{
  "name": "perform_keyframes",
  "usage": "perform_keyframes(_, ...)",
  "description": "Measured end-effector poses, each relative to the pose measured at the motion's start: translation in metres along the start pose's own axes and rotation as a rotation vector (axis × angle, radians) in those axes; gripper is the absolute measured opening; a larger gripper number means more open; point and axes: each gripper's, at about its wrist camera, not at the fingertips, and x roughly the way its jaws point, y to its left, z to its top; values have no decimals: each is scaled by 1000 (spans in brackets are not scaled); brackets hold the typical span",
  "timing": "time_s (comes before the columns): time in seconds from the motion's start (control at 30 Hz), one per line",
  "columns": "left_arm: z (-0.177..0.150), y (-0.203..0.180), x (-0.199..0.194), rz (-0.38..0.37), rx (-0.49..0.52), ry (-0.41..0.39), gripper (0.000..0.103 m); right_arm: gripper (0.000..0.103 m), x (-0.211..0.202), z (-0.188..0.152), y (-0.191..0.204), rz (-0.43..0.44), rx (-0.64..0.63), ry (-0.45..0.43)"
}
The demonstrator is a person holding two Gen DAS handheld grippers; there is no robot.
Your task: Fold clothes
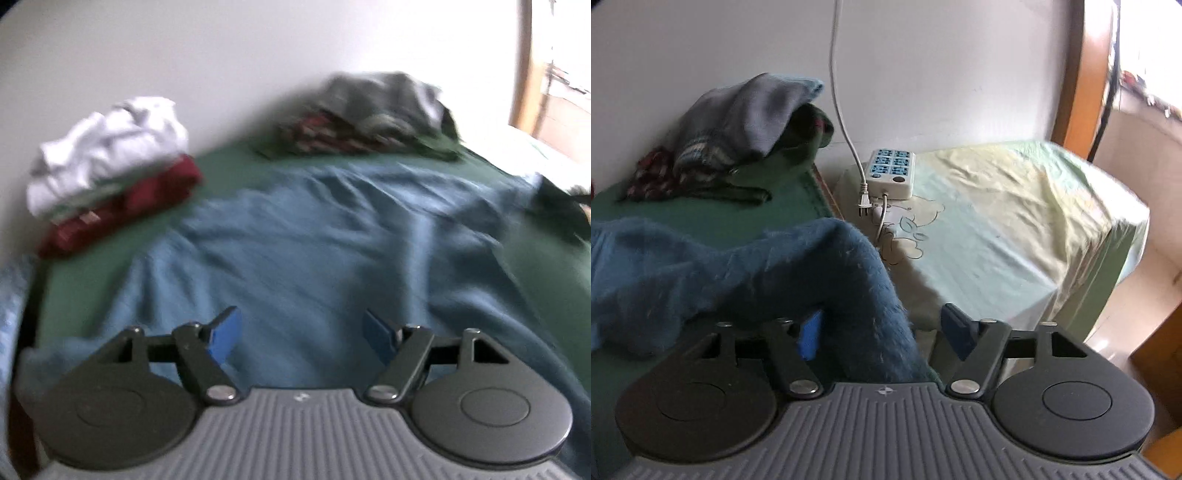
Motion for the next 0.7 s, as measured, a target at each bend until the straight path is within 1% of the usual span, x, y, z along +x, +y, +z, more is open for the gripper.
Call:
perform_keyframes(0.03,-6,-8,0,-8,0,12,75,16,3,6,1,13,13,-2)
perform_keyframes(0.07,-11,-15,0,-20,-7,28,75,12,-1,15,2,9,13,-39)
perform_keyframes(0.13,-23,-29,-3,-44,-15,50,73,10,-16,33,5,-9,7,-144)
perform_keyframes(0.2,-34,-42,-9,-64,-8,54,74,10,-47,53,1,14,31,-332)
perform_keyframes(0.23,-38,-46,-11,-82,-12,58,74,14,-62,59,-2,24,26,-414)
perform_keyframes(0.27,-42,-51,-13,-112,-19,65,74,26,-71,62,-3,5,-12,-452)
perform_keyframes(0.3,-45,-55,-15,-124,-18,68,76,34,-76,63,-3,-23,-62,-471)
perform_keyframes(0.33,-48,-59,-16,-132,-13,71,77,53,-75,60,-3,-70,-129,-465)
perform_keyframes(0.37,-51,-64,-18,-139,-9,73,78,69,-66,52,-6,-143,-187,-405)
perform_keyframes(0.4,-53,-68,-19,-141,4,73,79,73,-56,43,-10,-224,-235,-325)
perform_keyframes(0.43,-55,-72,-21,-141,18,72,80,71,-45,33,-14,-303,-283,-244)
perform_keyframes(0.47,-58,-75,-23,-149,23,78,80,65,-35,23,-19,-383,-330,-162)
perform_keyframes(0.5,-60,-78,-24,-159,26,87,80,60,-35,14,-25,-401,-301,-114)
perform_keyframes(0.53,-63,-80,-25,-170,28,96,81,56,-44,5,-31,-332,-225,-102)
perform_keyframes(0.6,-67,-86,-27,-176,40,111,81,56,-68,-13,-36,-144,-84,-86)
perform_keyframes(0.67,-71,-88,-33,-182,52,118,81,58,-87,-31,-20,4,-28,-63)
perform_keyframes(0.7,-72,-87,-37,-183,53,116,81,57,-95,-39,-6,98,-24,-45)
